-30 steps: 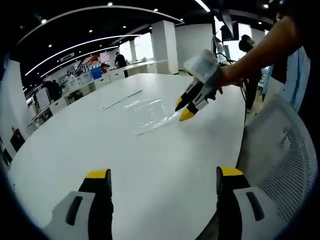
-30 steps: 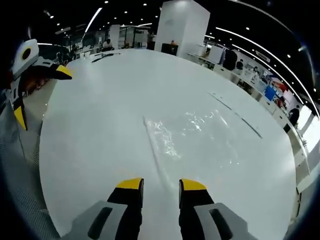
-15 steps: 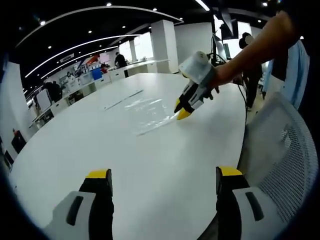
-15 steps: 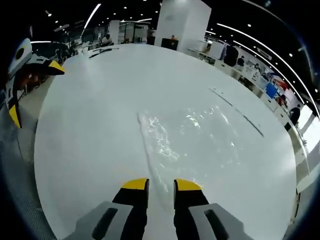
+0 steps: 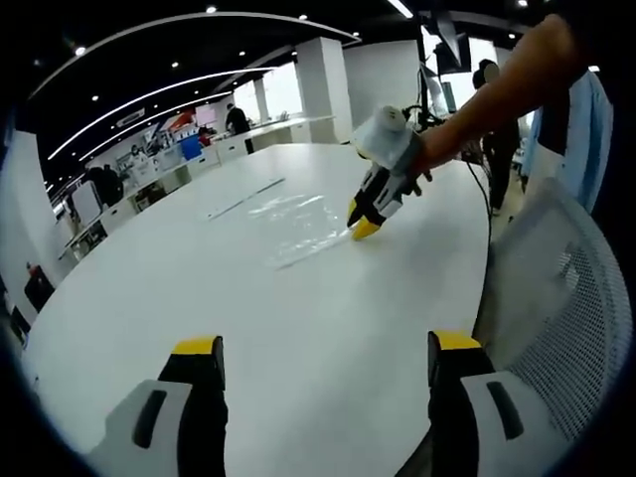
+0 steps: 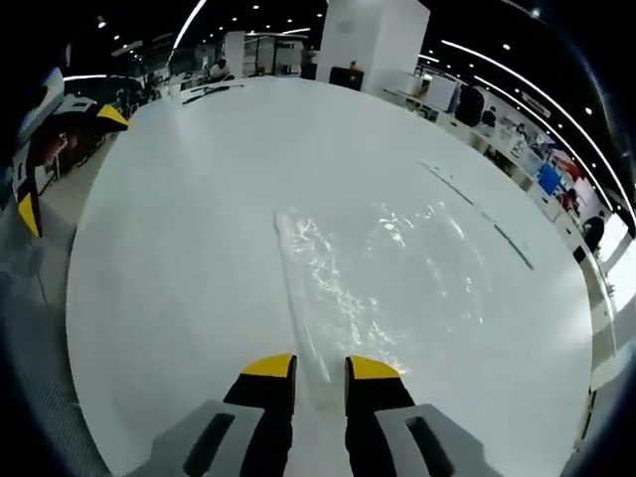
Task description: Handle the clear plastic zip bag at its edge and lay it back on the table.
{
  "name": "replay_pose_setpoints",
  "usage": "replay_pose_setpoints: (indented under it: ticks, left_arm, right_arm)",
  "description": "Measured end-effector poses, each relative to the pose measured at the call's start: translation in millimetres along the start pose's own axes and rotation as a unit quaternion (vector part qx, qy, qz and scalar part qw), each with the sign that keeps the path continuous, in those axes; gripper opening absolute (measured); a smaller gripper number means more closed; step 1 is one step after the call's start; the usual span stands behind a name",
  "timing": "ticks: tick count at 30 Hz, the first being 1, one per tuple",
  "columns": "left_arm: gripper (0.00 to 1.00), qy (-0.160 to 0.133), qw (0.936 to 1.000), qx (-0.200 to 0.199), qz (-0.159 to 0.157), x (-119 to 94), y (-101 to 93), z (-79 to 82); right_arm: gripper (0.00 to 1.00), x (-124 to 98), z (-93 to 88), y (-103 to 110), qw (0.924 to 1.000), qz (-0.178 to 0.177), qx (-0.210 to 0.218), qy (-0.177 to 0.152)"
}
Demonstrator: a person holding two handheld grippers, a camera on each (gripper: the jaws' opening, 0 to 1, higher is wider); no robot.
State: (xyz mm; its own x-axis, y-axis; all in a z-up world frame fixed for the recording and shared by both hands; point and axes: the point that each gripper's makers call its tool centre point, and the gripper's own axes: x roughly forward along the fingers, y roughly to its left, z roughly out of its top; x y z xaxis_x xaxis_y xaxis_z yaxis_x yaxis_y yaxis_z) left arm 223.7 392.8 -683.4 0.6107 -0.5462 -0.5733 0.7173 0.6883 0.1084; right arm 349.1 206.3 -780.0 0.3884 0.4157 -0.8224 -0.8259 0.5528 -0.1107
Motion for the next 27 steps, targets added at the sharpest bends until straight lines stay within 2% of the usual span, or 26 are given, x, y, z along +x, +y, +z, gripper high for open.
replay_pose_setpoints:
  ticks: [2, 4, 6, 9, 21, 27]
  left_arm:
    - [0.82, 0.002, 1.0000, 0.002, -0.003, 1.0, -0.6, -1.7]
    - [0.82, 0.003, 1.0000, 0.004, -0.003, 1.6, -0.6, -2.6]
    - [0.82, 0.004, 1.0000, 0.004, -0.005, 2.2, -0.7, -3.1]
    - [0.82, 0.004, 1.0000, 0.005, -0.005, 2.5, -0.7, -3.0]
    - [0.81, 0.007, 0.9999, 0.011, -0.006, 2.5, -1.9, -3.3]
    - [0.80, 0.011, 0.9998, 0.013, -0.006, 2.9, -0.7, -6.1]
  right_arm:
    - [0.12, 0.8, -1.5, 4.5, 0.9993, 0.021, 0.028, 0.010]
    - [0.10, 2.7, -1.9, 3.5, 0.9986, 0.031, 0.038, 0.018]
    - [0.09, 6.9, 1.2, 2.6, 0.9992, 0.033, 0.003, 0.021]
    - [0.08, 7.0, -0.1, 2.1, 0.9989, 0.036, 0.009, 0.029]
    - [0.00, 6.9, 2.9, 8.8, 0.9971, 0.045, -0.051, 0.035]
    - [0.00, 3.6, 4.5, 15.6, 0.9964, 0.057, -0.055, 0.033]
